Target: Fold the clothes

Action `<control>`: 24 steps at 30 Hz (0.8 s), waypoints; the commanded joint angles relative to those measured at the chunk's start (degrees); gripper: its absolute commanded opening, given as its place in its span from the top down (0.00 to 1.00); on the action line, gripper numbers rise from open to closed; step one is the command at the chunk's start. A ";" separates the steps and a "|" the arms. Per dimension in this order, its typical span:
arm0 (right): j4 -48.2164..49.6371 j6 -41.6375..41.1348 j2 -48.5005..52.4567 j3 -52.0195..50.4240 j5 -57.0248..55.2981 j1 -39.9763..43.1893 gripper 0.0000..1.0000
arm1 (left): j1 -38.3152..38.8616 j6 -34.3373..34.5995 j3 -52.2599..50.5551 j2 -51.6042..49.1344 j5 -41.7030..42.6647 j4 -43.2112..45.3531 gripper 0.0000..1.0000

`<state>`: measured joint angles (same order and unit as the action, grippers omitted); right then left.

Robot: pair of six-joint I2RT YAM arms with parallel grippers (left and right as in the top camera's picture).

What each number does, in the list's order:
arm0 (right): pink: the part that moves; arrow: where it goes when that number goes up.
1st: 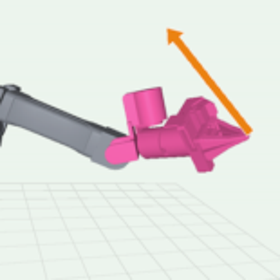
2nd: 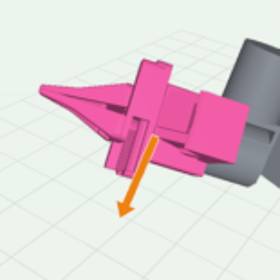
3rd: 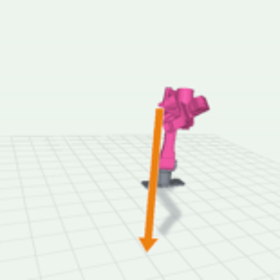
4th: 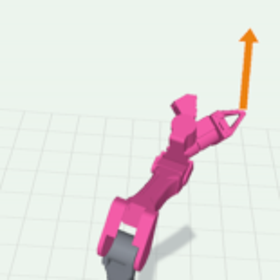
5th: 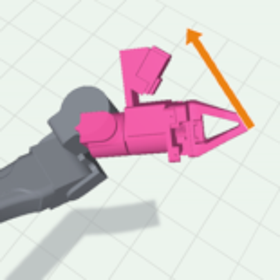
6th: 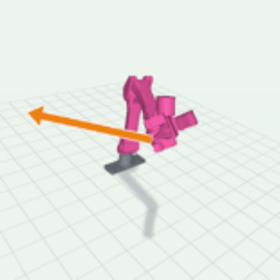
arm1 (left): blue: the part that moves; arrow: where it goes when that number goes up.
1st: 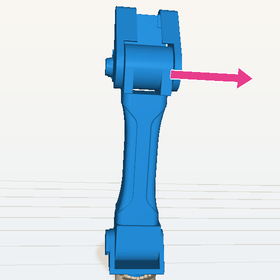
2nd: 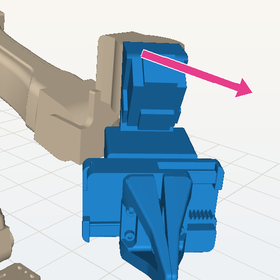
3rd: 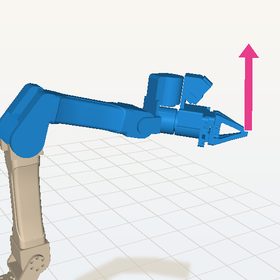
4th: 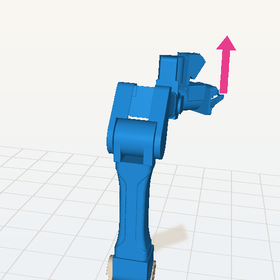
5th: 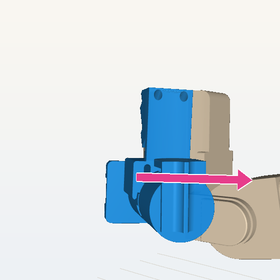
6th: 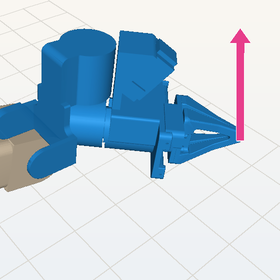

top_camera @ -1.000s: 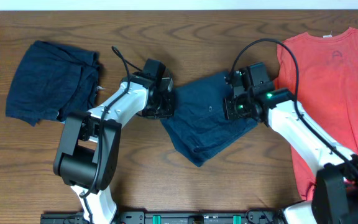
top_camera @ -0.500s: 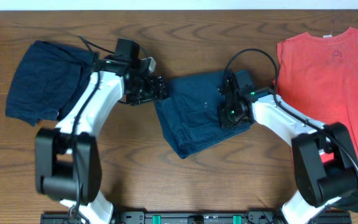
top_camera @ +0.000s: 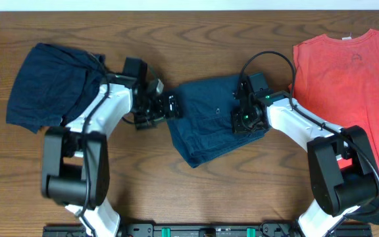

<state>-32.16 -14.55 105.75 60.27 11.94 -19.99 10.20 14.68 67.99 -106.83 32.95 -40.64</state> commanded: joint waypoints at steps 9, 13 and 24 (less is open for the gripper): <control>0.04 -0.85 3.10 -0.70 -2.67 0.48 0.99 | 8.13 7.17 -4.00 -7.50 4.57 9.84 0.02; 0.15 -0.85 3.10 -0.70 -2.69 0.48 0.99 | 11.91 11.28 -4.02 -10.91 1.73 13.03 0.02; -0.20 -0.85 3.10 -0.70 -2.69 0.48 0.99 | 13.60 12.11 -4.00 -14.10 1.16 15.04 0.59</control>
<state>-32.14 -14.68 105.82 60.34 11.90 -19.99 22.55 27.35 67.85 -114.76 39.22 -24.27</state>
